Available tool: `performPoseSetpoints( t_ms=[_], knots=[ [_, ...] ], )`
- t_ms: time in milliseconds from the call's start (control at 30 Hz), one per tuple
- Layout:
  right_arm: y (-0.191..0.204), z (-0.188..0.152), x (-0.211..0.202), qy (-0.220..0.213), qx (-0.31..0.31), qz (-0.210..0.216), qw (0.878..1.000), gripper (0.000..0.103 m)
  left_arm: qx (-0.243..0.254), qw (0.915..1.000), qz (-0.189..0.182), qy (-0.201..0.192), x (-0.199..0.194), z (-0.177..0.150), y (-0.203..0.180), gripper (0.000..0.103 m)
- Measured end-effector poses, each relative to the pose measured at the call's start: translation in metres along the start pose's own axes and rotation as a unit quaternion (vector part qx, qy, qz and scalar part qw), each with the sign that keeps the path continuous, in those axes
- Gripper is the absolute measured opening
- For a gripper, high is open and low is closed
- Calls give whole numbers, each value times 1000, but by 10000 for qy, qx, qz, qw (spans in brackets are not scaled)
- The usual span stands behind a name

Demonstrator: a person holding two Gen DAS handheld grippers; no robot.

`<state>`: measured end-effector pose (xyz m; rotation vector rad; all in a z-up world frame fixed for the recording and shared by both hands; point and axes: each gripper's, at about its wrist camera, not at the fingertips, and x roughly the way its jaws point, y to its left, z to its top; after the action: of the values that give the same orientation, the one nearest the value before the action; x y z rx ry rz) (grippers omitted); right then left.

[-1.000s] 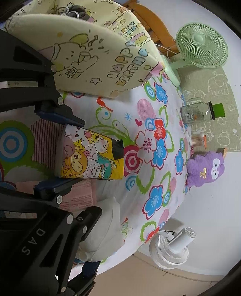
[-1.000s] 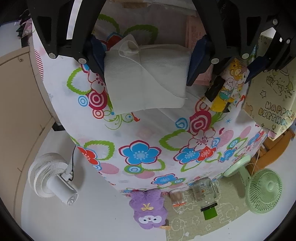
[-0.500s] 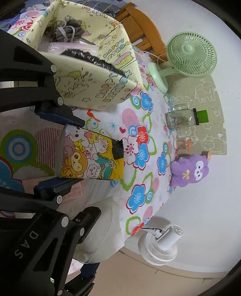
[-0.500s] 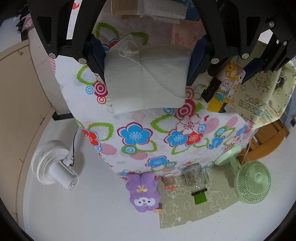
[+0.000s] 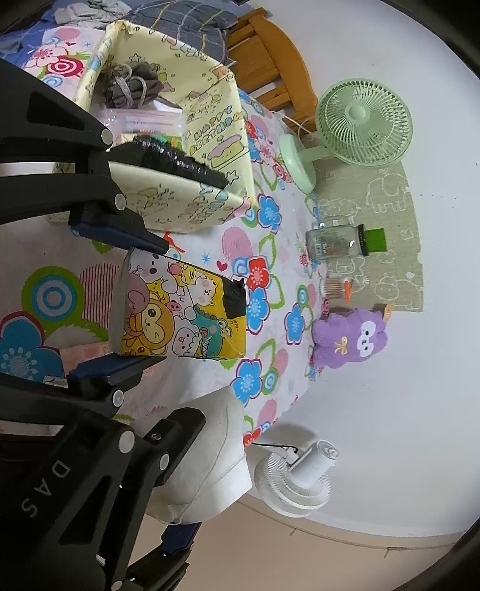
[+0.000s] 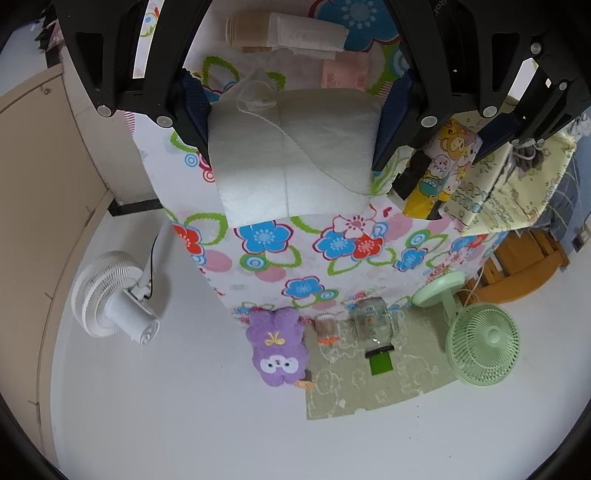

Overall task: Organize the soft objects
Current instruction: 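Lift and carry the tissue pack and white bundle over the fabric box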

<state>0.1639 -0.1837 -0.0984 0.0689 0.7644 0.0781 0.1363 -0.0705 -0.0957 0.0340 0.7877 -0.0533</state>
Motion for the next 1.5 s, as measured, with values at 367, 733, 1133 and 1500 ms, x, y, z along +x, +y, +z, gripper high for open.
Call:
performPoseSetpoints(
  t_ms=[367, 733, 1133, 1500],
  knots=[
    [13, 6, -36, -319, -81, 41, 9995, 79, -16, 9996, -7, -267, -33, 5, 8, 52],
    [27, 13, -64, -535, -165, 46, 9984, 79, 31, 9986, -40, -534, -60, 10, 15, 52],
    [53, 17, -79, -717, -342, 158, 9967, 79, 56, 9975, 136, -696, -77, 11, 36, 52],
    [84, 24, -80, -758, -533, 256, 9954, 79, -39, 9969, 275, -736, -79, 14, 65, 52]
  ],
)
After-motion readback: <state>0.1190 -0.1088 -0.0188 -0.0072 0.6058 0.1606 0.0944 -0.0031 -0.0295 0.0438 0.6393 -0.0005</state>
